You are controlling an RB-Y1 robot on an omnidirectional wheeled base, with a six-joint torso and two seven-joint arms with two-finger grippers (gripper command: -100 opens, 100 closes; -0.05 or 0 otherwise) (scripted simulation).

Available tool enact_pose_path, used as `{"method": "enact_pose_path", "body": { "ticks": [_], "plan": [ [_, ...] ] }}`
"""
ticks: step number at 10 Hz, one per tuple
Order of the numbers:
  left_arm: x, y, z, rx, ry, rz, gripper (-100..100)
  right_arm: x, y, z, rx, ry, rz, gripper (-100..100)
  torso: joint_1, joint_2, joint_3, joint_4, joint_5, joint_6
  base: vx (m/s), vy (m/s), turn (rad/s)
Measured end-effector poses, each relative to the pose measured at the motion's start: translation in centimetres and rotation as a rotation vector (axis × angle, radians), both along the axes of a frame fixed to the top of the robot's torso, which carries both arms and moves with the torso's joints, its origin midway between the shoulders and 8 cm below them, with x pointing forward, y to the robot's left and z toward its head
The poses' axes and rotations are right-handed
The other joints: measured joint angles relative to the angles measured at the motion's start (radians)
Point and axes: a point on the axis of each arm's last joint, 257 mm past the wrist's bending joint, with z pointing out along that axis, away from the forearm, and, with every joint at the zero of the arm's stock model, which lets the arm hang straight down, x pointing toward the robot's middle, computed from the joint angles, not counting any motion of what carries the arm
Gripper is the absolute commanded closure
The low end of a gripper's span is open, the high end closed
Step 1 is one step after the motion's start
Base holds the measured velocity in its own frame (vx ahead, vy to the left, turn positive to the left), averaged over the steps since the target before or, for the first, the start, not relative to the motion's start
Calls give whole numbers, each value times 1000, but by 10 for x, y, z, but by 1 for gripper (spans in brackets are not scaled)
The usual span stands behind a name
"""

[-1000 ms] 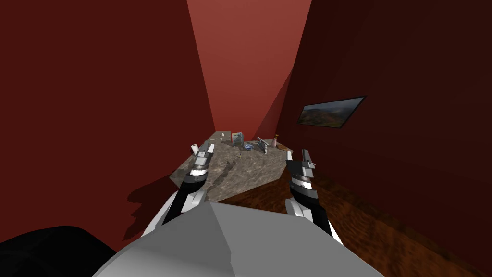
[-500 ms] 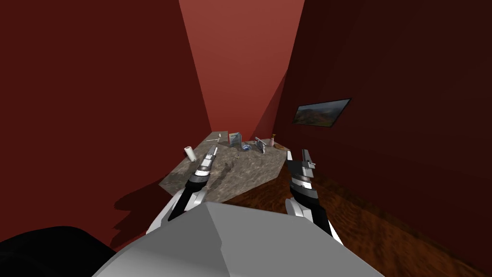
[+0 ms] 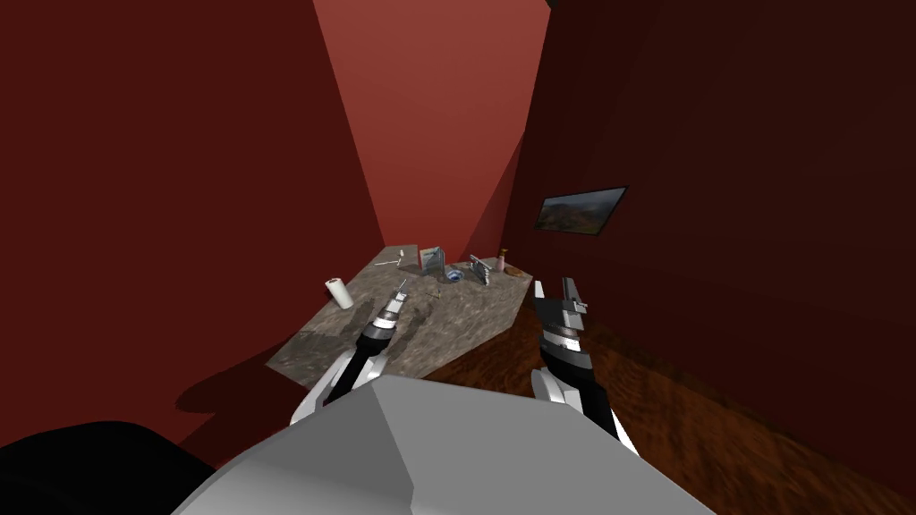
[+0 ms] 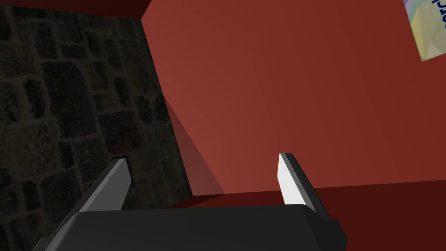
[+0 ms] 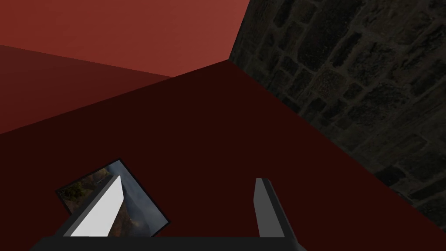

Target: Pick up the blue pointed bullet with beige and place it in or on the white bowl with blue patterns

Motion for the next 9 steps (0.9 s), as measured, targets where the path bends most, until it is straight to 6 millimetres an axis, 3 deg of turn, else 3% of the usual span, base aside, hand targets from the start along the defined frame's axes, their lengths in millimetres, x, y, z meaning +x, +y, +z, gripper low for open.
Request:
{"method": "enact_pose_path", "body": {
  "ticks": [9],
  "plan": [
    [33, -9, -95, 284, 146, 58, -100, 0, 0, 0, 0, 0, 0, 0, 0, 0, 0, 0, 0, 0, 35, 28, -131]
  ]
}}
